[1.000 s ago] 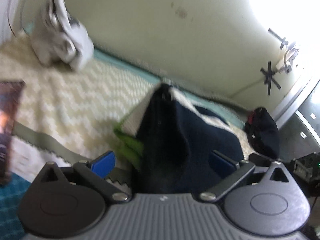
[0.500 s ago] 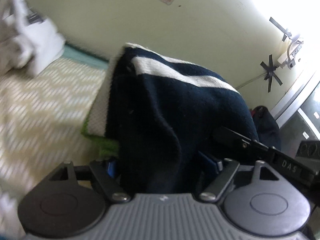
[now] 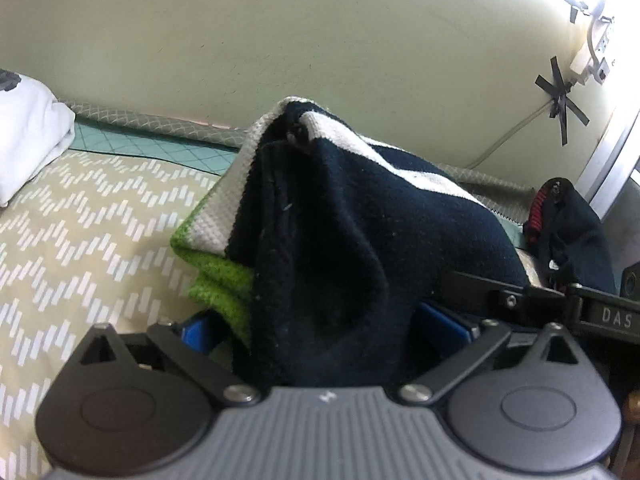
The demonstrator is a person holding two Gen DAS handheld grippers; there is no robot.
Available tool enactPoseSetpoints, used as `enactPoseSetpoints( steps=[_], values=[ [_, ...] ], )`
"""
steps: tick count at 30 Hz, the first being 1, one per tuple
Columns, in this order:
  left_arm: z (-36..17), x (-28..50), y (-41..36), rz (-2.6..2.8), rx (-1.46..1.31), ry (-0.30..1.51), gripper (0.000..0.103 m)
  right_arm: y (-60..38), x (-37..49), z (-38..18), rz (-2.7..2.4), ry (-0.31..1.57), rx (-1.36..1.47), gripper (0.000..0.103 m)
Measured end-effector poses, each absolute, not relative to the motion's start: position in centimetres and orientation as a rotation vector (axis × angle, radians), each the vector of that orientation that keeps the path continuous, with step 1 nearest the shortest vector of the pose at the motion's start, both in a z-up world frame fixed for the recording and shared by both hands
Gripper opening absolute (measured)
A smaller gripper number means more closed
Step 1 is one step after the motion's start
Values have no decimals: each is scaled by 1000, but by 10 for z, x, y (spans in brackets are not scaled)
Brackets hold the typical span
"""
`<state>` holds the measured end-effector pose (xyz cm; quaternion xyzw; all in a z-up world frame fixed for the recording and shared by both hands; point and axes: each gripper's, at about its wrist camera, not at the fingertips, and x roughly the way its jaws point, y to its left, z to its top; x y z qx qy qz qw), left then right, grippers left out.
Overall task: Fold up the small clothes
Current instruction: 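Lift the folded sweater bundle with both tools and carry it toward the wall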
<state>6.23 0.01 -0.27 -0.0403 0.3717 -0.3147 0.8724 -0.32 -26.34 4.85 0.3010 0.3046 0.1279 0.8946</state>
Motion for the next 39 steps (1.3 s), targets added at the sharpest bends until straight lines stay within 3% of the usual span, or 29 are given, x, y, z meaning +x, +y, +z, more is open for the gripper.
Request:
enactPoseSetpoints(
  steps=[8,16,19,39],
  values=[
    [-3,65,9,-709,-78,784,103,-257,2,47,307,661,615,85],
    [-4,62,6,-702,-71,774,103,-257,1,46,314,667,597,87],
    [-3,62,6,-703,-69,774,103,-257,1,46,322,665,611,95],
    [-2,60,6,-673,-59,775,103,-260,0,45,338,641,623,97]
  ],
)
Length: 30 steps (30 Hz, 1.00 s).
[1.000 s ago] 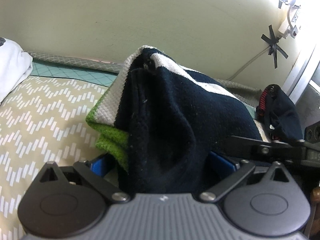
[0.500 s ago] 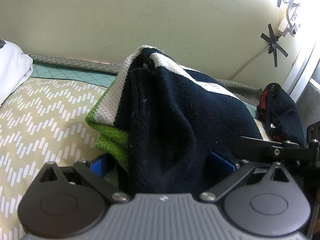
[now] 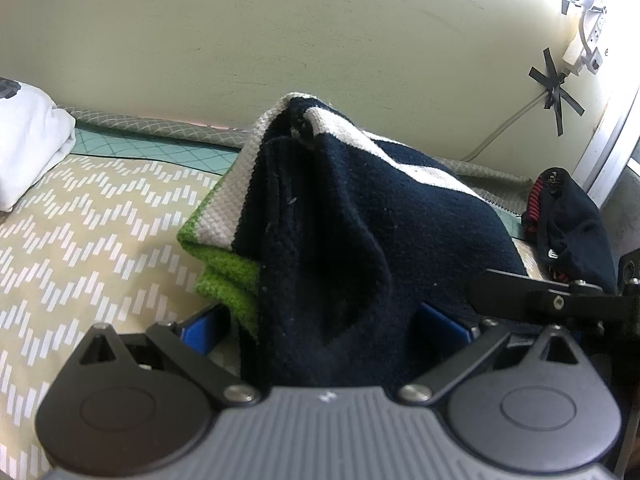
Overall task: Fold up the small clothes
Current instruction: 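Lift the folded sweater bundle with both tools and carry it toward the wall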
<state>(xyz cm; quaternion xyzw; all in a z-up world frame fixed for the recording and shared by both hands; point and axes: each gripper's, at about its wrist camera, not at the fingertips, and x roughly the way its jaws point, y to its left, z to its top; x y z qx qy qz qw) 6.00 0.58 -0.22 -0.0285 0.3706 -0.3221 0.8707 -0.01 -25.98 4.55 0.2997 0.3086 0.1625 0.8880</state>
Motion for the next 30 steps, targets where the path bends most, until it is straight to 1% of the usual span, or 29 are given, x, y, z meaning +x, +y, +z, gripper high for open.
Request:
enactPoseSetpoints(
  steps=[10,12,13,14,16,17,19,20,21,23,26,30],
  values=[
    [2,76,25,-663,-117,822,102,-261,2,46,364,657,605,97],
    [1,74,21,-692,-103,821,97,-259,4,47,361,681,592,97],
    [2,73,20,-723,-105,824,84,-259,5,47,358,686,598,97],
    [1,73,20,-752,-119,832,79,-259,5,47,355,688,601,97],
    [0,75,23,-770,-136,838,75,-257,4,48,351,692,602,90],
    [-1,77,25,-779,-150,842,72,-256,3,47,346,692,608,79],
    [-2,81,30,-801,-187,851,70,-257,0,46,317,693,640,71],
    [-3,82,31,-809,-200,854,70,-259,-1,47,312,694,669,62],
    [-3,82,32,-818,-211,854,70,-260,-3,49,306,695,691,56],
    [0,79,32,-832,-232,851,70,-260,-10,58,314,690,708,54],
    [15,69,16,-881,-260,844,70,-260,-27,85,320,656,627,53],
    [58,57,-46,-955,-200,779,69,-305,-50,125,298,543,583,51]
  ],
)
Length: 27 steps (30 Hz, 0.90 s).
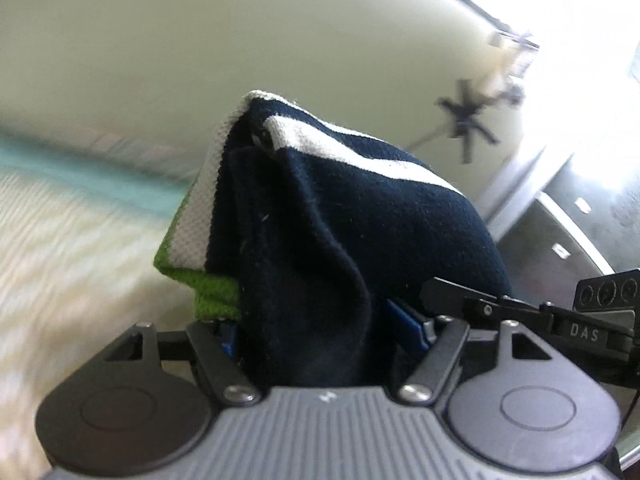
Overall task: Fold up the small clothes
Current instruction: 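Lift the folded sweater bundle with both tools and carry it toward the wall, then lower the bundle onto the bed by the wall and open both tools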
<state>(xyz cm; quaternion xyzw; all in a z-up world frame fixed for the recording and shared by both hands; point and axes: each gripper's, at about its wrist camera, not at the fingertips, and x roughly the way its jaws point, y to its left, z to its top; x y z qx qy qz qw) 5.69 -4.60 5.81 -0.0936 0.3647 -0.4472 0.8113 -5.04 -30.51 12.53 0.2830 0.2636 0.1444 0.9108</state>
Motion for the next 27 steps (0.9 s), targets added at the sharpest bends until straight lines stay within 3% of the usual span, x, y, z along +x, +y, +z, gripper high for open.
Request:
enactPoseSetpoints(
  steps=[4,8,16,18,21,23,25,27],
  values=[
    [103,49,-145,-1050,-102,695,69,-377,-80,162,218,398,564,51],
    [114,49,-248,-1136,-45,664,70,-457,-107,181,84,286,537,52],
    [50,82,-384,-1104,22,802,70,-593,-98,126,-128,343,695,50],
    [34,90,-392,-1078,21,819,80,-614,-90,99,-169,385,792,19],
    [28,94,-392,-1071,12,823,84,-617,-87,89,-193,371,785,17],
    [36,86,-393,-1041,51,802,85,-613,-84,93,-211,386,763,20],
    [46,74,-384,-1011,81,777,84,-603,-86,100,-228,385,752,29],
    [57,59,-362,-983,108,726,87,-590,-97,111,-279,335,718,64]
  ],
)
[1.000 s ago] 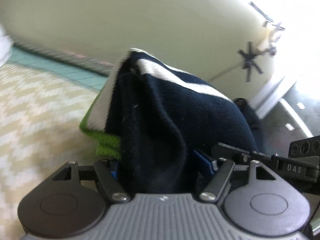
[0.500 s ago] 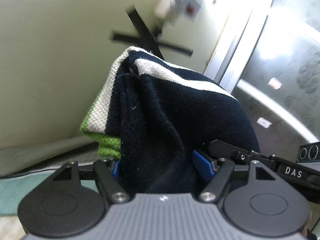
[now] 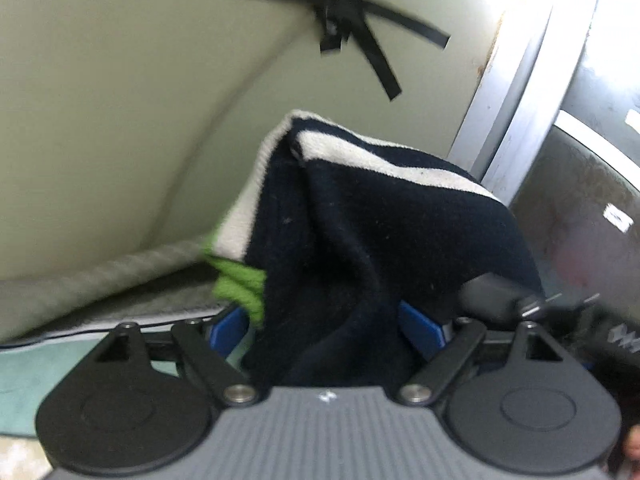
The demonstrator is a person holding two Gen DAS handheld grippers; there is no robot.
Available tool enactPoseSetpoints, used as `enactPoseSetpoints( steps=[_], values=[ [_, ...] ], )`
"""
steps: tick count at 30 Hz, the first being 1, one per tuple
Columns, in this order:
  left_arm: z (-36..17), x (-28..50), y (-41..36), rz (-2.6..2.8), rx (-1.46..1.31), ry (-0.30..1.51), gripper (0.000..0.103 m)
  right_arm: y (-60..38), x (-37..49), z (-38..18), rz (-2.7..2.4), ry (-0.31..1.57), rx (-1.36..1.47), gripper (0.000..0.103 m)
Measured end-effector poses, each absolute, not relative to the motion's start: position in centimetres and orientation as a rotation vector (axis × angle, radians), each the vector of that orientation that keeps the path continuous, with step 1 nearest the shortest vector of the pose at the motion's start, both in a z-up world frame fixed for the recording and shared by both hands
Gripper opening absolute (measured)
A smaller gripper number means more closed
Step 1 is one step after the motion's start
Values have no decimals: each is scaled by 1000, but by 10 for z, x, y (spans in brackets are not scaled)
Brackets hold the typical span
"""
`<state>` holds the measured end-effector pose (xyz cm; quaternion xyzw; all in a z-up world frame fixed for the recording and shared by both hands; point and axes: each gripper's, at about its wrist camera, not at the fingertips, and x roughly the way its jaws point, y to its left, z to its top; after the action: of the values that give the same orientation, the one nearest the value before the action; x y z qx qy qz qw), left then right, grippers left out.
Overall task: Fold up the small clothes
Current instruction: 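Lower the bundle onto the bed by the wall and open both tools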
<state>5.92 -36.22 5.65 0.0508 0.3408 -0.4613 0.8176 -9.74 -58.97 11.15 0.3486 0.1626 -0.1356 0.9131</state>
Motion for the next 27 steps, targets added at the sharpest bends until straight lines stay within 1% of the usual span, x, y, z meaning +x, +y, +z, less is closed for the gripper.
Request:
enactPoseSetpoints(
  steps=[2,5,7,12,16,19,22,27],
  values=[
    [65,45,-336,-949,138,672,95,-565,-123,125,-359,251,643,83],
    [64,16,-293,-854,230,597,96,-520,-160,129,-448,218,576,82],
    [55,-5,-263,-790,283,569,103,-491,-179,120,-461,238,569,82],
    [30,-42,-196,-682,345,566,103,-420,-212,89,-456,312,579,82],
    [16,-60,-157,-641,340,620,103,-376,-225,70,-465,368,571,82],
    [9,-71,-137,-638,331,654,103,-353,-231,67,-459,390,544,83],
    [5,-80,-128,-621,332,633,103,-337,-234,68,-473,392,498,84],
    [4,-78,-121,-604,306,651,103,-325,-233,66,-490,400,455,86]
  ],
)
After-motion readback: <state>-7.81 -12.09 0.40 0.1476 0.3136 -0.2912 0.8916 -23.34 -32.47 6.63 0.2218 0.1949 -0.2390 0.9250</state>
